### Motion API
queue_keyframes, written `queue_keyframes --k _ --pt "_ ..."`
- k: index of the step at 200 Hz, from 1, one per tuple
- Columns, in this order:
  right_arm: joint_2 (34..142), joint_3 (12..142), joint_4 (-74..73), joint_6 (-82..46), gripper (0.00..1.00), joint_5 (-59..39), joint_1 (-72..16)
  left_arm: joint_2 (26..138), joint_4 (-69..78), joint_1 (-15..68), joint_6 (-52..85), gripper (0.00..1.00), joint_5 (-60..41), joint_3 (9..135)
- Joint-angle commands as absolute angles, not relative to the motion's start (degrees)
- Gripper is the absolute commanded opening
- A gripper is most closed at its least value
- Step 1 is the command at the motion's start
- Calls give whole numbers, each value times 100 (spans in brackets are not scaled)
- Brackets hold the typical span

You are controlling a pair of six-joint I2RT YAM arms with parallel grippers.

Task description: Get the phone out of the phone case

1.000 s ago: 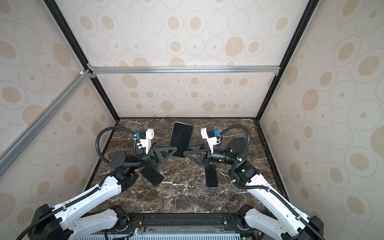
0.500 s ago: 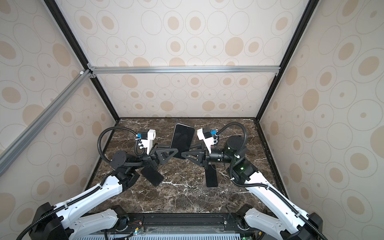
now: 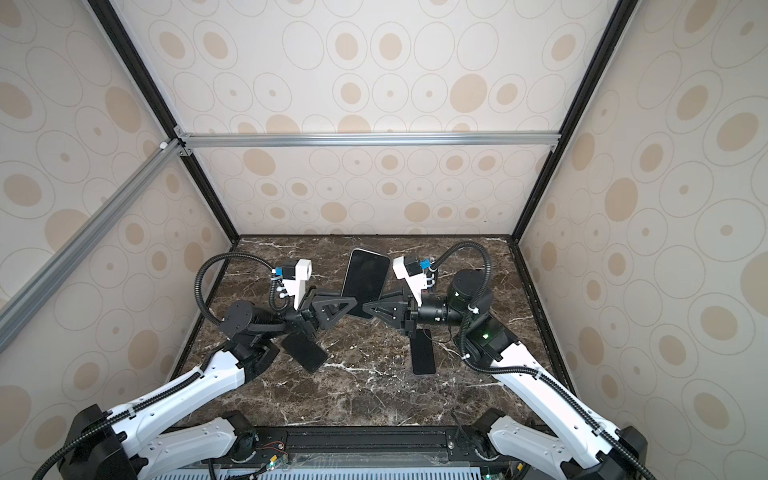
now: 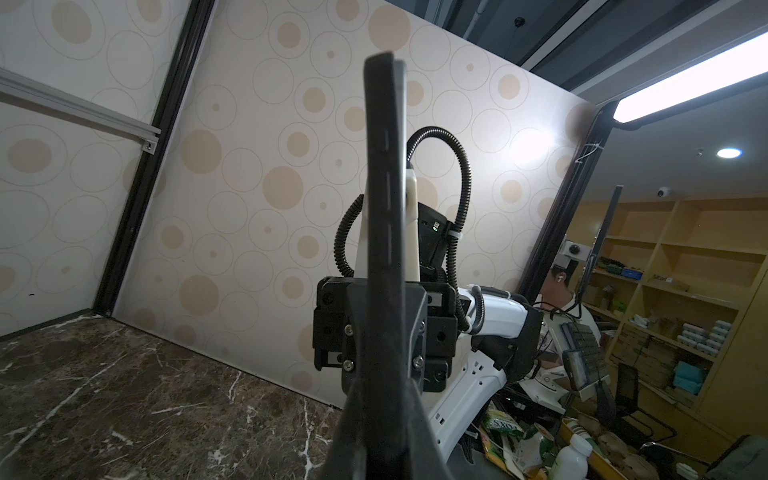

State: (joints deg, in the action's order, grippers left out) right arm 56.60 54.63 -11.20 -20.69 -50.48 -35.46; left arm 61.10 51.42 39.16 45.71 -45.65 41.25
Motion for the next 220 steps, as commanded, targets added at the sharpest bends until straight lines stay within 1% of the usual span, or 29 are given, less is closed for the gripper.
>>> queue_keyframes --k 1,9,16,27,37,52,80,115,132,169,220 --pt "5349 5712 -751 -1614 0 -4644 -3672 5907 3832 3959 3333 28 -4312 4852" --pt "5274 5760 -442 -1438 0 -4362 -3667 5832 3252 3960 2785 39 -4089 5057" --pt "5232 5808 -151 -1279 0 -4146 -3673 5751 2783 3957 2343 46 -3824 5220" --pt "5170 5884 246 -1077 0 -3812 -3670 5649 2167 3962 1673 49 -3281 5431" --pt "5127 5966 577 -916 0 -3506 -3673 5617 1729 3963 1117 49 -2887 5642" --pt "5068 6042 895 -756 0 -3048 -3735 5632 1255 3965 492 46 -2571 5913" --pt "5037 6195 1462 -249 0 -1984 -4160 5621 1195 3994 -20 44 -2481 6141" --pt "4921 6075 1376 -23 0 -925 -4648 5428 1766 4008 -156 42 -2461 5919" --pt "4870 5978 1134 -50 0 -782 -4769 5424 1793 4011 -192 41 -2540 5922" --pt "4987 6027 1037 88 0 -245 -5165 5517 1834 4017 -181 33 -2877 5976" --pt "5128 6109 1037 154 0 -30 -5407 5601 1897 4025 -124 25 -3015 6024"
